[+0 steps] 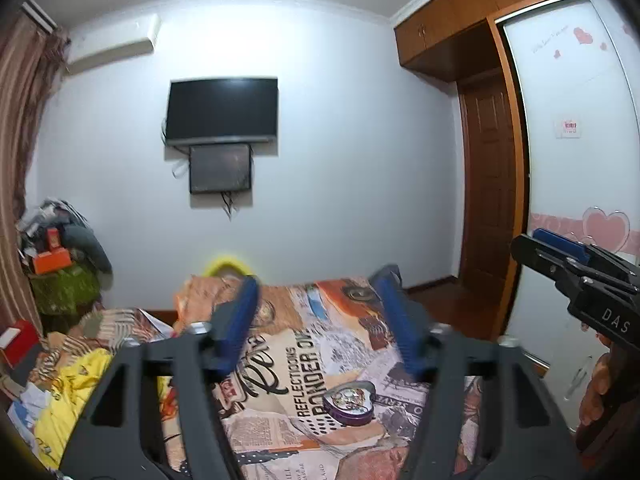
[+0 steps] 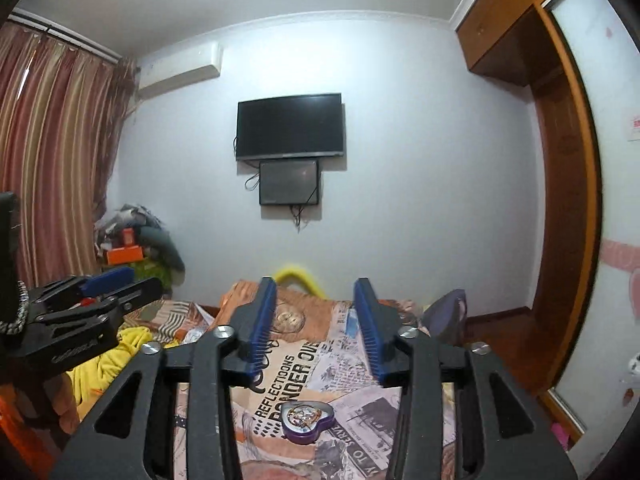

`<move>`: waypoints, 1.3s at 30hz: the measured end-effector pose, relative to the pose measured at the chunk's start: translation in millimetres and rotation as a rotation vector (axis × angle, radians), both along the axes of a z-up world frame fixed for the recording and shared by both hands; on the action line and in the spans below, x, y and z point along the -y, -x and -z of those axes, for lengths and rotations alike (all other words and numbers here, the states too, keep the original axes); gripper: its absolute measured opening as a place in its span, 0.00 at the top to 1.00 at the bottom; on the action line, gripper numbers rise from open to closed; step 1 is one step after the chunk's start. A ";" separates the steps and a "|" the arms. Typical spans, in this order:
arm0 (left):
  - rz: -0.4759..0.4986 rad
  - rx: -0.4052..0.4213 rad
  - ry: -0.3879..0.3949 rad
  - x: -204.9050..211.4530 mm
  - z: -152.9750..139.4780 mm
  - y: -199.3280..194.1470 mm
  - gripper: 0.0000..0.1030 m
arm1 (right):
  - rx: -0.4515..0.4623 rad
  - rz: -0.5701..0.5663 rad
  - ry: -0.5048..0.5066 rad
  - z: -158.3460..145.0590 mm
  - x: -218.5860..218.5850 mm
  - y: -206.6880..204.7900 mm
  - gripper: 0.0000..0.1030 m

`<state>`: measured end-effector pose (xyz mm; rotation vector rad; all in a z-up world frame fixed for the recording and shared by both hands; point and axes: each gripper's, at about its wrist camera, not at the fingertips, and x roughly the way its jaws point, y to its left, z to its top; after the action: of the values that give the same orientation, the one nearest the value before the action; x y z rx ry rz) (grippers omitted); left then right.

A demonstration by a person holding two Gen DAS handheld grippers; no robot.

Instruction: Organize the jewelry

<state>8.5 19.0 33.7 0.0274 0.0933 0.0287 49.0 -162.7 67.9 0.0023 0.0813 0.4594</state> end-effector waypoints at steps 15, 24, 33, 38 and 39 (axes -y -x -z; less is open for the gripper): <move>-0.051 0.022 0.009 6.4 8.5 26.9 0.03 | 0.040 0.099 -0.010 3.2 -6.4 19.4 0.02; -0.045 0.010 0.022 5.5 9.6 24.9 0.03 | 0.023 0.083 0.009 10.8 -1.3 23.3 0.01; -0.041 -0.002 0.025 4.5 11.0 21.1 0.03 | 0.004 0.077 0.011 13.3 0.4 22.1 0.01; -0.045 -0.011 0.030 3.7 12.3 18.5 0.03 | -0.005 0.078 0.013 13.7 1.0 22.4 0.01; -0.046 -0.012 0.031 2.7 12.5 18.3 0.03 | -0.006 0.079 0.013 13.9 0.5 22.8 0.01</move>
<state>-9.8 16.3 21.2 -0.0056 0.1062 0.0730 26.1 -163.2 54.1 -0.0060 0.0903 0.3801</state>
